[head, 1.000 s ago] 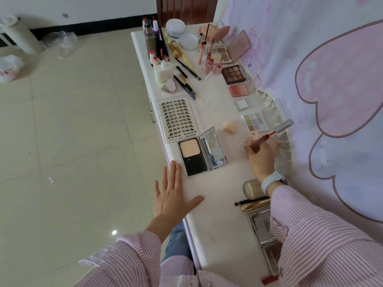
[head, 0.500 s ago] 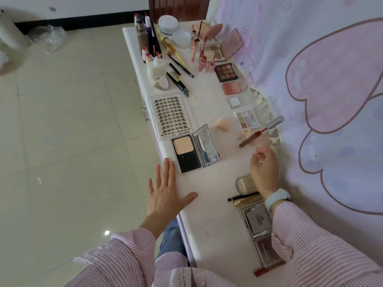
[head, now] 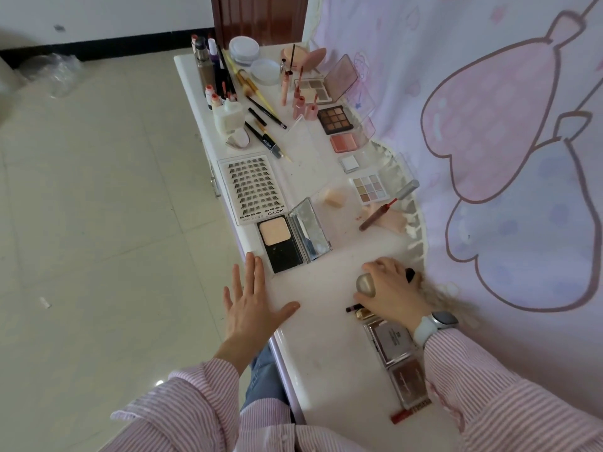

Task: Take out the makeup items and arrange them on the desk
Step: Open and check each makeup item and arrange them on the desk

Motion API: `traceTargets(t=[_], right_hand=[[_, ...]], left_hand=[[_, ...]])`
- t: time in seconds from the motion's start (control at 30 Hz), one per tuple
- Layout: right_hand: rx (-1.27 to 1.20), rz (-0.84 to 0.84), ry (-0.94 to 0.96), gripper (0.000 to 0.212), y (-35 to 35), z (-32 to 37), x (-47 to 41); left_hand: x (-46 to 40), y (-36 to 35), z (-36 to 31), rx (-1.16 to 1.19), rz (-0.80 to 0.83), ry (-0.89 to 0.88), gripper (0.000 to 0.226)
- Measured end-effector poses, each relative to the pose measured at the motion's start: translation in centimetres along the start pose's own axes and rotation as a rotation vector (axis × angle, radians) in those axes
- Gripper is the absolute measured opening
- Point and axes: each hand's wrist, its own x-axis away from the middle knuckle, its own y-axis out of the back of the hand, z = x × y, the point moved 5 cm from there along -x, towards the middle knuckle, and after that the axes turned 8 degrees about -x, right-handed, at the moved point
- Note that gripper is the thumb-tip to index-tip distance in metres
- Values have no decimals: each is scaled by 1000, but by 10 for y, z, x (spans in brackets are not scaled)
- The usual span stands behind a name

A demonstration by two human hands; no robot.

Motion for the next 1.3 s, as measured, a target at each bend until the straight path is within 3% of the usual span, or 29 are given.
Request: traceTargets(t=[0.23, 0.47, 0.7, 0.77, 0.87, 1.03, 1.3], right_hand=[[-11, -6, -28, 47, 5, 8, -1], [194, -58, 70, 35, -3, 17, 7], [45, -77, 253, 27, -7, 28, 13], [-74, -175, 293, 24, -5, 29, 18], [-97, -404, 171, 30, 2, 20, 25], [0, -350, -35, 51, -8, 16, 18], [15, -351, -97, 35, -9, 24, 10]], left_hand=[[-1, -1, 0, 15, -10, 3, 107], [-2, -1, -1, 20, -13, 4, 111], [-3, -1, -1, 23, -8, 6, 112], [-2, -1, -1, 28, -9, 7, 113], [-2, 0, -1, 25, -10, 9, 112], [0, 3, -2, 20, -22, 12, 111], [0, 6, -5, 26, -22, 9, 109]])
